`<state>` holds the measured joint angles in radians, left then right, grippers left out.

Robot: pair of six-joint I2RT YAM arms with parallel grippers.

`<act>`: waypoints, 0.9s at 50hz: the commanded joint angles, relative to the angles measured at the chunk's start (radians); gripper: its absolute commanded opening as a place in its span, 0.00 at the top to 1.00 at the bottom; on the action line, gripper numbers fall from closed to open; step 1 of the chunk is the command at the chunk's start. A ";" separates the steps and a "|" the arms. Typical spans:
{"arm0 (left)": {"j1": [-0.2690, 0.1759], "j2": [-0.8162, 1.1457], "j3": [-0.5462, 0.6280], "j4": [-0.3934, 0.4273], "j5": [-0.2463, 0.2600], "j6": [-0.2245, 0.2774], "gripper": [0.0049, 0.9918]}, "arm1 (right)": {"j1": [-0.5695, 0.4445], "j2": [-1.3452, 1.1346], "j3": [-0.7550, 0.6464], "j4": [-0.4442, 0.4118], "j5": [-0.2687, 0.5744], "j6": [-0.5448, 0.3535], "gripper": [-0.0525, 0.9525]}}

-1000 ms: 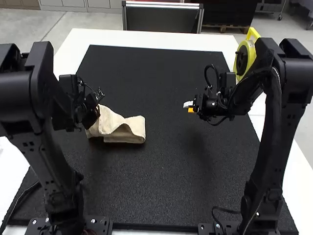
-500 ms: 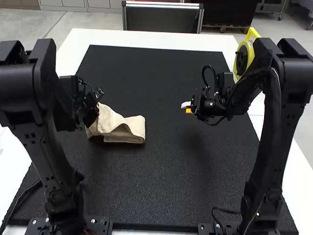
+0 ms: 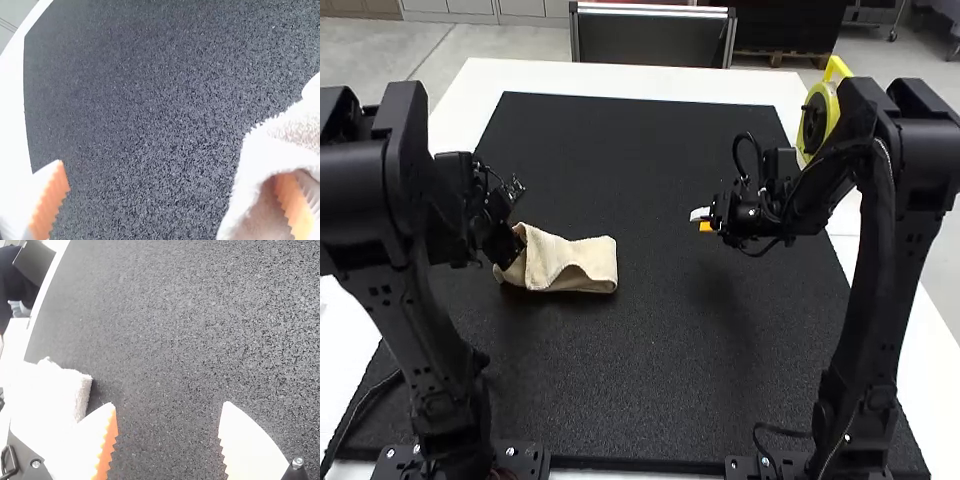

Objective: Fold the towel.

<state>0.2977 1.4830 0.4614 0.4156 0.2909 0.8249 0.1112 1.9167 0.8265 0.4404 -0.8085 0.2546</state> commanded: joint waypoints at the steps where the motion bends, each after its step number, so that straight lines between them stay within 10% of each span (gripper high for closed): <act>1: 0.020 -0.079 0.056 -0.057 0.025 -0.003 0.02 | 0.005 -0.007 0.036 0.004 -0.018 0.008 0.46; 23: 0.073 -0.175 0.054 -0.244 0.060 0.008 0.04 | 0.007 -0.007 0.029 0.004 -0.020 0.008 0.46; 45: 0.092 -0.138 0.023 -0.083 0.050 0.000 0.04 | 0.002 -0.013 0.020 0.004 -0.021 0.008 0.46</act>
<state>0.3870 1.3243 0.4873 0.3145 0.3332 0.8253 0.1112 1.9167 0.8261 0.4404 -0.8089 0.2550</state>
